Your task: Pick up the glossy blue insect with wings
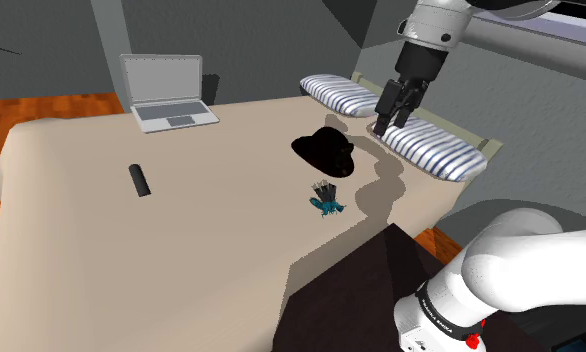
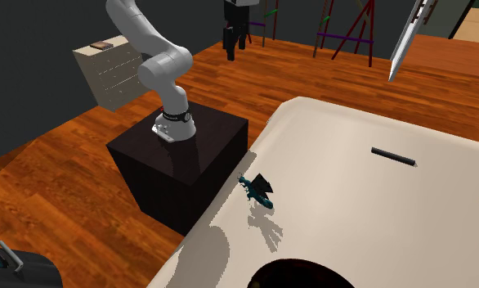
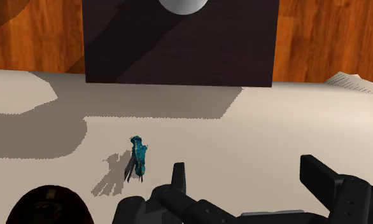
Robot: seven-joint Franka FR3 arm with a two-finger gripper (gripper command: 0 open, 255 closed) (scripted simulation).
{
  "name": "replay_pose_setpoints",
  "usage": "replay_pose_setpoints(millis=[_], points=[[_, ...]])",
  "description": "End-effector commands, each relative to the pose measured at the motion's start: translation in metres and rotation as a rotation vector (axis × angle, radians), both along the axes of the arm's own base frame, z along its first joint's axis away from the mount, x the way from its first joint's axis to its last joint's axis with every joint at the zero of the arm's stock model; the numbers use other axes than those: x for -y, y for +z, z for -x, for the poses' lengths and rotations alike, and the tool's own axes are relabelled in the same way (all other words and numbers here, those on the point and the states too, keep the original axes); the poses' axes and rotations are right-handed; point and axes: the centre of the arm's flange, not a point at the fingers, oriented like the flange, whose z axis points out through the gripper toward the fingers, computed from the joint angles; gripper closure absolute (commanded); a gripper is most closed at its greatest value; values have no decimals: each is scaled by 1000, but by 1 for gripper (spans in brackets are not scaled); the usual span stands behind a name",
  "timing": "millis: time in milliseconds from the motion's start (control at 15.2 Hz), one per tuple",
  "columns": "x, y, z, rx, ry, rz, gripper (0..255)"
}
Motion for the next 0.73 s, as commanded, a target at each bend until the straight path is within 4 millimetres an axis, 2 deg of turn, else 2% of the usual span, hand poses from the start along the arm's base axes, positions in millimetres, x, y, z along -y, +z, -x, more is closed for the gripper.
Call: replay_pose_setpoints(millis=[0,660], points=[[0,0,0,0,0,0,0],[48,-117,-38,4,-4,-3,0]])
